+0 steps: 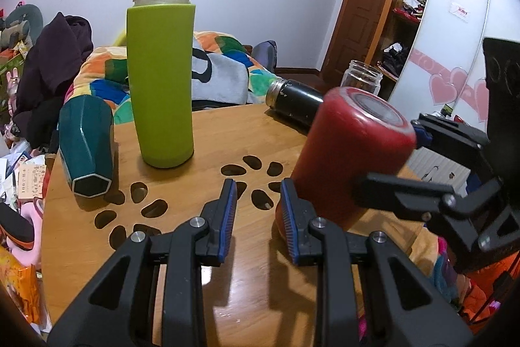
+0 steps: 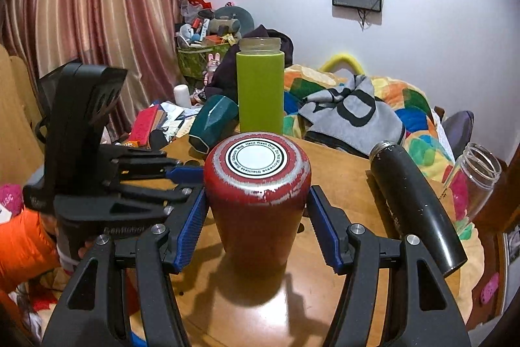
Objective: Flip cup upside down
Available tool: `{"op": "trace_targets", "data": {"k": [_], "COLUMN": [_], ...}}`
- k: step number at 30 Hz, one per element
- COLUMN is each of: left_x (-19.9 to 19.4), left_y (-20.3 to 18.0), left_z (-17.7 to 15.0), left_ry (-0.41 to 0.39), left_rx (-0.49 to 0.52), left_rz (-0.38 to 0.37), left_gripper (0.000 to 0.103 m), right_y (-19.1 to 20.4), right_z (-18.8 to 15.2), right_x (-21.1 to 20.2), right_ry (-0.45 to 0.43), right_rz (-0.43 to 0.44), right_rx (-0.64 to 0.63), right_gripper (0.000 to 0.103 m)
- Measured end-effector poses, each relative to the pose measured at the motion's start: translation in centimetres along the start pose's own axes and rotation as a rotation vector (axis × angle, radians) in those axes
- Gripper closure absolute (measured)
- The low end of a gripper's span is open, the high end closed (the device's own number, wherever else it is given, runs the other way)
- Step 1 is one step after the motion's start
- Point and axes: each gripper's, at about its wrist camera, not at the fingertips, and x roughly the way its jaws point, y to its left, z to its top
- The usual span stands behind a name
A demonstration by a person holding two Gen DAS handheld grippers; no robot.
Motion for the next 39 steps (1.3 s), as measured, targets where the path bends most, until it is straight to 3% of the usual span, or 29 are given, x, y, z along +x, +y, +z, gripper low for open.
{"op": "trace_targets", "data": {"k": [12, 16, 17, 19, 22, 28, 32, 35, 39], "left_x": [-1.2, -2.5, -2.9, -3.9, -5.5, -8.8, -10.4, -11.0, -11.1], "left_y": [0.1, 0.3, 0.3, 0.2, -0.4, -2.4, -3.8, -4.7, -5.8], "left_z": [-1.0, -1.2, -1.2, -1.2, -1.2, -1.2, -1.4, -1.6, -1.9], "left_ry": [-0.031, -0.054, -0.065, -0.091, -0.136, -0.260, -0.321, -0.349, -0.368], "left_rx": [0.019, 0.014, 0.014, 0.010, 0.014, -0.001, -0.012, -0.011, 0.009], "left_rz": [0.077, 0.101, 0.107, 0.111, 0.127, 0.235, 0.272, 0.301, 0.357], "left_gripper": [0.071, 0.057, 0.050, 0.044, 0.039, 0.006, 0.000, 0.000, 0.000], "right_y": [0.0, 0.1, 0.1, -0.1, -0.4, -0.3, -0.5, -0.5, -0.2], "right_z": [0.2, 0.1, 0.1, 0.0, -0.4, -0.7, -1.0, -1.5, -1.9], "right_x": [0.4, -0.2, -0.5, -1.2, -2.6, -5.5, -7.1, -8.2, -9.2], "right_ry": [0.004, 0.004, -0.001, -0.015, -0.042, -0.077, -0.099, -0.130, -0.157], "right_rz": [0.006, -0.007, -0.016, -0.027, -0.037, -0.089, -0.140, -0.185, -0.232], "right_rx": [0.019, 0.020, 0.021, 0.027, 0.038, 0.057, 0.087, 0.106, 0.118], "right_gripper": [0.044, 0.042, 0.040, 0.029, 0.025, 0.019, 0.012, 0.001, 0.000]}}
